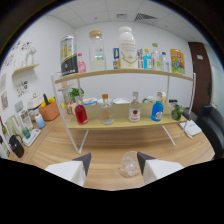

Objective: Make me a cup of Mount Fuji.

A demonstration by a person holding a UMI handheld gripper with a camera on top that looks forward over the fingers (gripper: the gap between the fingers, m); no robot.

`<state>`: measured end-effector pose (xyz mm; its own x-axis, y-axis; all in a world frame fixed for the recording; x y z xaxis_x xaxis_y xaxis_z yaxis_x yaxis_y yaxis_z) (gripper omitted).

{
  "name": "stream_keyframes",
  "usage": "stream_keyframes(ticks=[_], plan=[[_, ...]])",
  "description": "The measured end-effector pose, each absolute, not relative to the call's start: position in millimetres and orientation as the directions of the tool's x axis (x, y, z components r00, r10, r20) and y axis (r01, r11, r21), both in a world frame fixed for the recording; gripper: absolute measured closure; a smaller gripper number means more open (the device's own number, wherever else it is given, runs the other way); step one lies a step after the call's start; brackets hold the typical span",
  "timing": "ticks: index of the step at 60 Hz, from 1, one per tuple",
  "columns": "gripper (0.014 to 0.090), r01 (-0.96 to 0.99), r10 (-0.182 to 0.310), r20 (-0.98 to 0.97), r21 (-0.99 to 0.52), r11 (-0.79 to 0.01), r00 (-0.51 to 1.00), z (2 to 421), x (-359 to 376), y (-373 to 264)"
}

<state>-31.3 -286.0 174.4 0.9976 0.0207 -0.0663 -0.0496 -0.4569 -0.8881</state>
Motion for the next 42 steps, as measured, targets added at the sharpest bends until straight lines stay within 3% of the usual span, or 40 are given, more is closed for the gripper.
stream_keyframes(ticks=[8,19,29,39,42], plan=[[0.0190,-0.039,0.031,-0.053,-0.932,-0.360,0.998,199,-44,-244],[0.0209,-0.038,0.019,-0.046,-0.952,-0.303,0.999,205,-50,-176],[0.0351,-0.029,0.003,-0.031,-0.961,-0.275,1.000,203,-51,-127],[0.0625,-0.015,-0.005,-0.015,-0.956,-0.293,1.000,187,-54,-106],[0.0676,-0.007,-0.020,-0.002,-0.955,-0.295,1.000,185,-50,-104]])
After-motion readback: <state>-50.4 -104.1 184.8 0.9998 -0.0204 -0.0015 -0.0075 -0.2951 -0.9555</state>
